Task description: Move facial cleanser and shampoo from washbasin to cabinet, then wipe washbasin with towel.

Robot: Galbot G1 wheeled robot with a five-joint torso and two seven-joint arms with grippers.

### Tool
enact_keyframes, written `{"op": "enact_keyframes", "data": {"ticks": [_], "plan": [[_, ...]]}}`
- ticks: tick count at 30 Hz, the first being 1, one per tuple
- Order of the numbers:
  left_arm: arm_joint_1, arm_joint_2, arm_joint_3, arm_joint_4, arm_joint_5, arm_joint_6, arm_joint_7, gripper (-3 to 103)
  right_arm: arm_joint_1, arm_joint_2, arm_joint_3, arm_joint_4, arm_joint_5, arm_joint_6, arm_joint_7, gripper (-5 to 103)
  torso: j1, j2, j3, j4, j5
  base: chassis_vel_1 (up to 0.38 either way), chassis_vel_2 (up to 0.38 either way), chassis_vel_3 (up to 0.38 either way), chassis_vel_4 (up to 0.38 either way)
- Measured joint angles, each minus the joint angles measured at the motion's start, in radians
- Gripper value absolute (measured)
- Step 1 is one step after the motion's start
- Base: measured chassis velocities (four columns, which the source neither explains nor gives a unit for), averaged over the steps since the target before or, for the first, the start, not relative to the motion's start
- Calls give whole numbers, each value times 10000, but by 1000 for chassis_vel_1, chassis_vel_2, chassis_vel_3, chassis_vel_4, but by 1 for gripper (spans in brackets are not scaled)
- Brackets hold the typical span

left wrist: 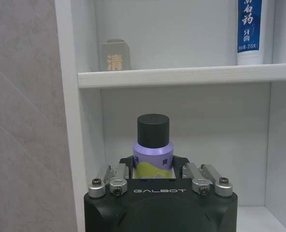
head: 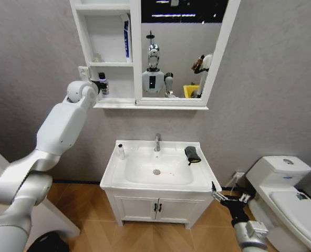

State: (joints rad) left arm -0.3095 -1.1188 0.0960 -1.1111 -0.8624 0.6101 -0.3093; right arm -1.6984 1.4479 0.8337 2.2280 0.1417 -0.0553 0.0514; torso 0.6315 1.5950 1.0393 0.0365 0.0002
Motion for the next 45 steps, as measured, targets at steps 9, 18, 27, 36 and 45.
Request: {"op": "enact_keyframes", "data": {"ticks": [9,18,27,36,45], "plan": [[-193,-147,342,612,17,164,95,42,-54,-64,236,-246,203,329,18,100,-2,1,-1,2,-2,0,0,0,0],[-459,-725,259,1771,486,-122,440,42,-28,-2,455,-367,344,559,43,100,-2,1,0,0,-1,0,0,0,0],[-399,-911,153,1917,746,-209,542,61,-123,0,631,-483,424,823,82,100,-3,2,-1,0,-3,0,0,0,0],[26,-387,-376,700,738,-252,23,94,-80,14,629,-449,452,840,126,100,-2,2,-1,-2,0,0,0,0,0],[3410,1443,-1501,-5772,-468,593,-2869,100,40,57,505,-461,393,653,126,100,-7,4,-4,1,-1,0,0,0,0]]}}
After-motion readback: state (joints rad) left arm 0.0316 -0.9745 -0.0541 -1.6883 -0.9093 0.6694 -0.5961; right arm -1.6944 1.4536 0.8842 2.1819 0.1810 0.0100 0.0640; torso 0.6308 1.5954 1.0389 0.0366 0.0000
